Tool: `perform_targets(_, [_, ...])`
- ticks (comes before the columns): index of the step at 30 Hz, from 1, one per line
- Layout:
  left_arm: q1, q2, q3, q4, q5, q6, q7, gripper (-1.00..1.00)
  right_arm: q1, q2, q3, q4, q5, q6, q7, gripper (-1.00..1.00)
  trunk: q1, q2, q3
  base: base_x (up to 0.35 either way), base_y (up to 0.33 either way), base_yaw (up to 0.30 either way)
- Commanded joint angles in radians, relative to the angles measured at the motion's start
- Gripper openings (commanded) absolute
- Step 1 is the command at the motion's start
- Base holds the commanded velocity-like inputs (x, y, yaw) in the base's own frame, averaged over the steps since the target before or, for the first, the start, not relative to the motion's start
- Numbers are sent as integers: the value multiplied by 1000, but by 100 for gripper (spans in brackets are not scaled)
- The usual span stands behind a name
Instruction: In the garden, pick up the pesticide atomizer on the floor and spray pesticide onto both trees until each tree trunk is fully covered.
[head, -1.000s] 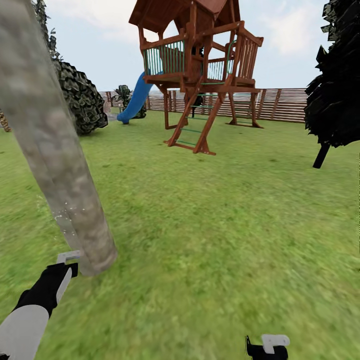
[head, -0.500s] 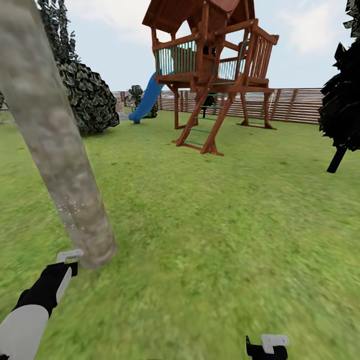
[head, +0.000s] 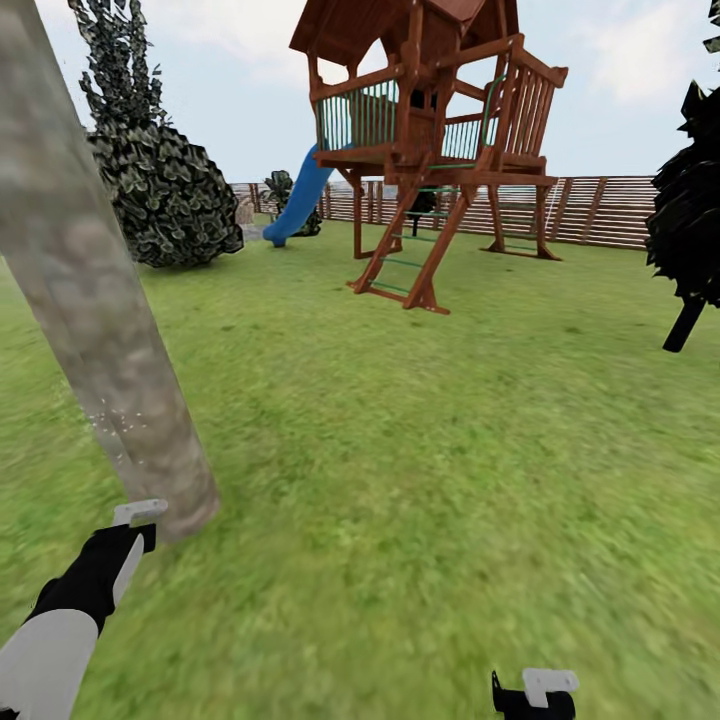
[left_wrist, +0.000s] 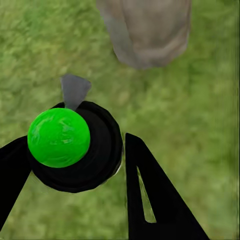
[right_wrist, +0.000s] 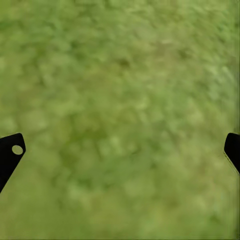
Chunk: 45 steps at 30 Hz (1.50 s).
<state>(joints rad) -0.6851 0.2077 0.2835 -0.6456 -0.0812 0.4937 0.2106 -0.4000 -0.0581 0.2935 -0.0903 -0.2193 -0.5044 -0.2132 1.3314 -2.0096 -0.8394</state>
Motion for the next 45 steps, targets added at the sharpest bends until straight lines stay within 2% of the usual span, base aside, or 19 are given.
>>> perform_targets(1, [-1,-1,2,-2,-9,6,-2,-100,0,0,9,0,-8,-2,-3,100,0,0,-1,243,-185,0])
perform_targets(8, [-1,-1,2,-2,-9,6,0,-100,0,2,9,0,-8,-2,-3,100,0,0,-1,244,-185,40])
perform_targets(21, [-1,3,3,6,-12,6,7,-100,0,3,9,0,-8,-2,-3,100,0,0,-1,250,-181,271])
perform_targets(24, [-1,13,30,10,-15,6,8,-100,0,3,9,0,-8,-2,-3,100,0,0,-1,280,-161,277])
perform_targets(27, [-1,10,47,10,-16,3,8,-100,0,3,9,0,-8,-2,-3,100,0,0,-1,280,-160,277])
perform_targets(32, [-1,4,43,7,-15,2,8,-100,0,3,9,0,-8,-2,-3,100,0,0,-1,280,-160,262])
perform_targets(37, [-1,3,42,4,-21,3,9,-100,0,2,9,0,-9,-2,-3,100,0,0,-1,244,-188,31])
perform_targets(41, [-1,2,45,11,-16,6,10,-100,0,0,9,0,-9,-2,-3,100,0,0,-1,146,-236,0])
perform_targets(45, [1,5,48,64,-14,8,8,-100,0,0,9,1,-9,-2,-4,100,0,0,-1,116,-245,153])
